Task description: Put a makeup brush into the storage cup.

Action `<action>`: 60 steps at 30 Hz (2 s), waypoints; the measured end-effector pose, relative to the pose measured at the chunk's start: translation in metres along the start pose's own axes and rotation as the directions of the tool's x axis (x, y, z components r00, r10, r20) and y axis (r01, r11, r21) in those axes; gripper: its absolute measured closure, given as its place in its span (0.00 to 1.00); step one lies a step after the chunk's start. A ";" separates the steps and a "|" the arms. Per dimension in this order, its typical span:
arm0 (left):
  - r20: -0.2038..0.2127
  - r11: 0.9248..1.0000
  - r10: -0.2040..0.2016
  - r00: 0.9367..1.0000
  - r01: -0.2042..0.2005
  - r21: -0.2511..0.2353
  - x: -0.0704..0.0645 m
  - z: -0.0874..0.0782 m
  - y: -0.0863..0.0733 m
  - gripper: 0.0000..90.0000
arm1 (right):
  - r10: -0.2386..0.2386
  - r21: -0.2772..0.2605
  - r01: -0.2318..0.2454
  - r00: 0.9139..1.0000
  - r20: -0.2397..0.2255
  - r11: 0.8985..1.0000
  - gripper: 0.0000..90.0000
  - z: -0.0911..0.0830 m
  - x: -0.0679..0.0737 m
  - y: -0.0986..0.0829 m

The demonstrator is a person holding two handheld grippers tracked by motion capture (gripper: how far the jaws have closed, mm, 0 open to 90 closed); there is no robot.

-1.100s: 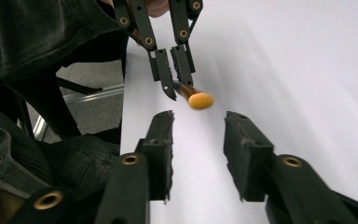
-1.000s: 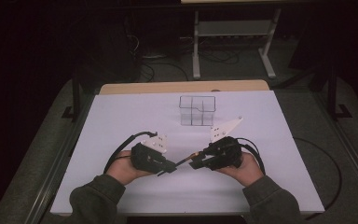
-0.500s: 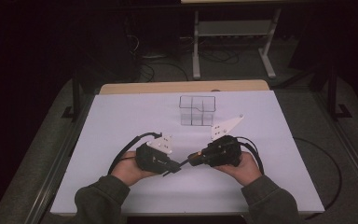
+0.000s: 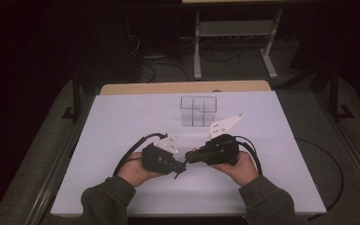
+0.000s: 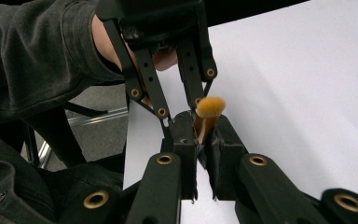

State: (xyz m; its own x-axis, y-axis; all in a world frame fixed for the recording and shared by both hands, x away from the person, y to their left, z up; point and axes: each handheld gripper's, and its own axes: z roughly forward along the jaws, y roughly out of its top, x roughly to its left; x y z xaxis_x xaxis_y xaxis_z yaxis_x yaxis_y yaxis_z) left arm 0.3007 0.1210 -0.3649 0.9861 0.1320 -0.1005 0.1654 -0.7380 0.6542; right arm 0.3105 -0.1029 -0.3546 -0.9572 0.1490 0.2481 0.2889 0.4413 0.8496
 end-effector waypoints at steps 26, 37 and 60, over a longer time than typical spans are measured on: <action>-0.031 0.998 -0.054 0.998 0.053 -0.046 0.000 -0.003 -0.014 0.76 | -0.046 0.129 0.040 0.998 0.045 0.991 0.92 0.013 -0.002 0.019; -0.077 0.992 -0.100 0.992 0.094 -0.085 0.002 -0.015 -0.035 0.69 | -0.042 0.180 0.030 0.997 0.063 0.983 0.92 0.007 -0.010 0.024; -0.137 0.982 -0.158 0.978 0.141 -0.127 0.003 -0.031 -0.063 0.57 | -0.029 0.211 0.009 0.996 0.089 0.977 0.92 -0.007 -0.023 0.032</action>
State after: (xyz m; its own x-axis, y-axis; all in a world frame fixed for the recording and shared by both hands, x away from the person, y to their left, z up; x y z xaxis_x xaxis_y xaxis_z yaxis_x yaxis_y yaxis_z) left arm 0.2928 0.1884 -0.3834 0.9365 0.3363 -0.0993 0.3000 -0.6218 0.7234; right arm 0.3420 -0.0987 -0.3299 -0.9597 0.2145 0.1813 0.2772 0.6197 0.7343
